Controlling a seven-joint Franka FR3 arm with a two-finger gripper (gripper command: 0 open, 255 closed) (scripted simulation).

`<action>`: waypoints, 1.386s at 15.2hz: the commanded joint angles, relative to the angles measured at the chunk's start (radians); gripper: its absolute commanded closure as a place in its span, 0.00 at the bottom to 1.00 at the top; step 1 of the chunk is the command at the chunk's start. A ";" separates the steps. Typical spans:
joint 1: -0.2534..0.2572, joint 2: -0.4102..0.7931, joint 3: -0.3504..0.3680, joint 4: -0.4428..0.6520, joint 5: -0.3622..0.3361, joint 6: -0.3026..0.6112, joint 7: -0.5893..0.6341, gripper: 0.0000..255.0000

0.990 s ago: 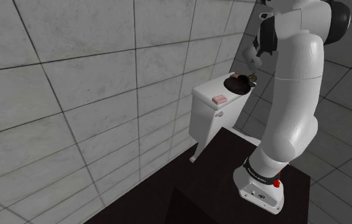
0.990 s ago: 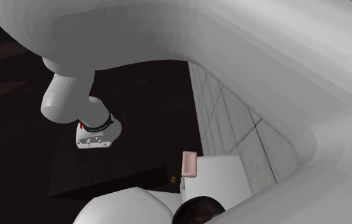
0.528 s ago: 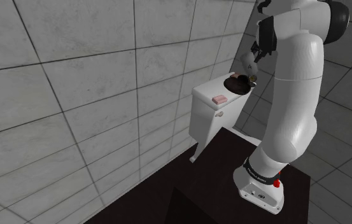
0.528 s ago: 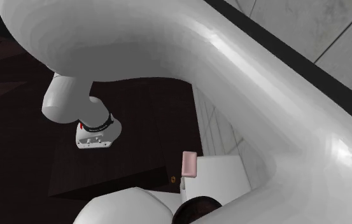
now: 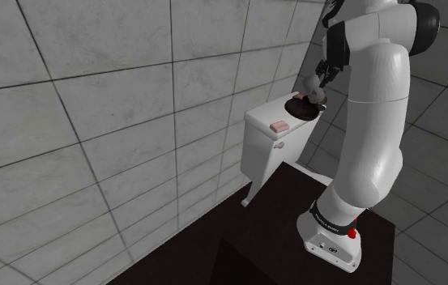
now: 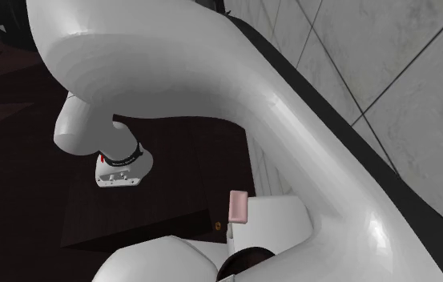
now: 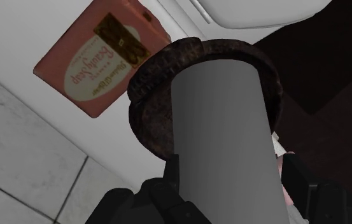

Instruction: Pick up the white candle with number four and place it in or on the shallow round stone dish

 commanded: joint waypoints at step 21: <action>-0.070 0.008 0.008 0.143 -0.002 -0.122 0.013 0.00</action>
